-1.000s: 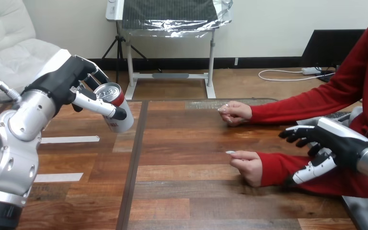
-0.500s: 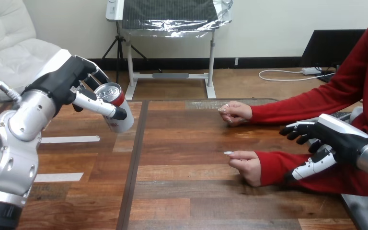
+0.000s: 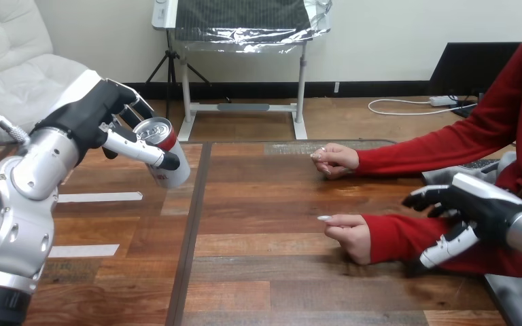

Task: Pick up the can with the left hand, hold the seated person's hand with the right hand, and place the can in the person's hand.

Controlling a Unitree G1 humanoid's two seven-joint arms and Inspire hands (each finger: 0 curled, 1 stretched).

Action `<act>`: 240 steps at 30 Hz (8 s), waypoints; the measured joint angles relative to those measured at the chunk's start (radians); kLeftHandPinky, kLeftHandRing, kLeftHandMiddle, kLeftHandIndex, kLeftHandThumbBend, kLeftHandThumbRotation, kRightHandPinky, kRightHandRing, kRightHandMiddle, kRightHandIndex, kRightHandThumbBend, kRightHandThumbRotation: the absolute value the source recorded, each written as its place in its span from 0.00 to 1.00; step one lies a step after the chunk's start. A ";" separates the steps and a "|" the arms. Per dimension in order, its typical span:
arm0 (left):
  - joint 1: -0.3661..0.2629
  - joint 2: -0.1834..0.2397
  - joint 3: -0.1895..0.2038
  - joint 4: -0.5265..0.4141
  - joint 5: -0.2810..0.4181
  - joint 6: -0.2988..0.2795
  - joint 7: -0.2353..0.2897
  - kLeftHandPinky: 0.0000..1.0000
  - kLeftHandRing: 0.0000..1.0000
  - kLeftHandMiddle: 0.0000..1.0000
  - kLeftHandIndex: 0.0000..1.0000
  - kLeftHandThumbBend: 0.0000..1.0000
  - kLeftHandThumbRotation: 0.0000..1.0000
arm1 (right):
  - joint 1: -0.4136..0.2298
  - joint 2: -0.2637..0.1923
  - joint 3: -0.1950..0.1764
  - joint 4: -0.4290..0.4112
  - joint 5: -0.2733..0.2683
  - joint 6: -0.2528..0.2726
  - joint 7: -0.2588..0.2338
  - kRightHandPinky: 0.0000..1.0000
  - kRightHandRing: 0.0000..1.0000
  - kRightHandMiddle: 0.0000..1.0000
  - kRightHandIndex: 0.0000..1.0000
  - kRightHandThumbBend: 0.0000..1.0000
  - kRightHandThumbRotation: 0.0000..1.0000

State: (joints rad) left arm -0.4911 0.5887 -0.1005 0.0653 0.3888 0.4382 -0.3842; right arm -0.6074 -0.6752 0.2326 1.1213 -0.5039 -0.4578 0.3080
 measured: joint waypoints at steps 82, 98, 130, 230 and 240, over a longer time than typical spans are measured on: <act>0.001 0.000 0.001 -0.028 -0.028 0.009 -0.002 0.30 0.35 0.41 0.42 0.70 0.00 | -0.074 0.044 0.117 0.065 -0.083 0.030 -0.090 0.28 0.34 0.42 0.47 0.80 0.00; 0.001 0.000 0.001 -0.028 -0.030 0.010 -0.002 0.30 0.35 0.41 0.42 0.70 0.00 | -0.074 0.045 0.120 0.071 -0.083 0.022 -0.090 0.25 0.30 0.37 0.40 0.77 0.00; 0.001 0.000 0.001 -0.028 -0.033 0.009 -0.003 0.30 0.35 0.41 0.43 0.70 0.00 | -0.061 0.045 0.115 0.085 -0.056 -0.059 -0.197 0.24 0.28 0.33 0.33 0.66 0.07; -0.123 -0.226 -0.093 0.250 -0.066 -0.145 0.038 0.31 0.38 0.43 0.44 0.74 0.00 | -0.095 0.129 0.107 -0.059 -0.003 -0.065 -0.163 0.25 0.28 0.31 0.29 0.69 0.28; -0.174 -0.270 -0.099 0.351 -0.064 -0.202 0.072 0.32 0.40 0.45 0.44 0.75 0.00 | -0.095 0.134 0.107 -0.077 -0.003 -0.052 -0.151 0.29 0.32 0.34 0.32 0.68 0.28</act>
State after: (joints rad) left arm -0.6649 0.3190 -0.1994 0.4168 0.3246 0.2358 -0.3124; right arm -0.7023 -0.5410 0.3399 1.0444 -0.5072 -0.5100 0.1573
